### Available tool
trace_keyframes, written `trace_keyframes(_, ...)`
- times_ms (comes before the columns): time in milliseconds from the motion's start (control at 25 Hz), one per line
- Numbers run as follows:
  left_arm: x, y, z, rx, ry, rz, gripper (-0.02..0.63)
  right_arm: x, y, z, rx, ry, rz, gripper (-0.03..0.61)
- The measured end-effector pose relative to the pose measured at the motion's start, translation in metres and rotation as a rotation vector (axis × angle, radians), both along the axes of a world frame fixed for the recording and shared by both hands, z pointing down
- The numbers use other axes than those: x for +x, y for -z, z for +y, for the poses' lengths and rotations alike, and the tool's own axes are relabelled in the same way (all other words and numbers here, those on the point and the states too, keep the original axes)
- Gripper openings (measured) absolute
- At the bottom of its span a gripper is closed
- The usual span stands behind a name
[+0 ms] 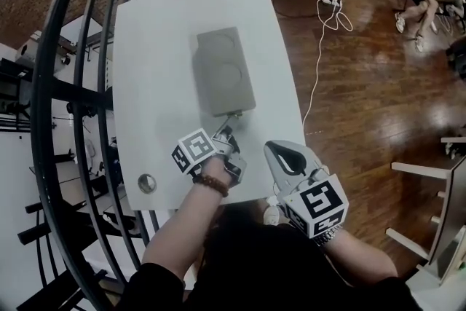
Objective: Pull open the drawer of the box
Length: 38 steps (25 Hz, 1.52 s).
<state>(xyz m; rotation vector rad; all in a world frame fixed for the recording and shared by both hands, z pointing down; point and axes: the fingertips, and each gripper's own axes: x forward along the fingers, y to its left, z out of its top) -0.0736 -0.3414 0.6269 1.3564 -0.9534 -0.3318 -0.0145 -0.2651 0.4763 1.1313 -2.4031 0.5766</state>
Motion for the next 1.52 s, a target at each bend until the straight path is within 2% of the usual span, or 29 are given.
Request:
trace_keyframes(760,0.001,-0.002,0.015,-0.033,0.019,0.026,0.066,-0.005,0.000,0.003,-0.004,0.019,-0.018,-0.010)
trace_keyframes(1520,0.013,-0.001,0.075,-0.051,0.033,0.029,0.063,0.008,0.016,0.047,0.035,0.053,-0.031,-0.011)
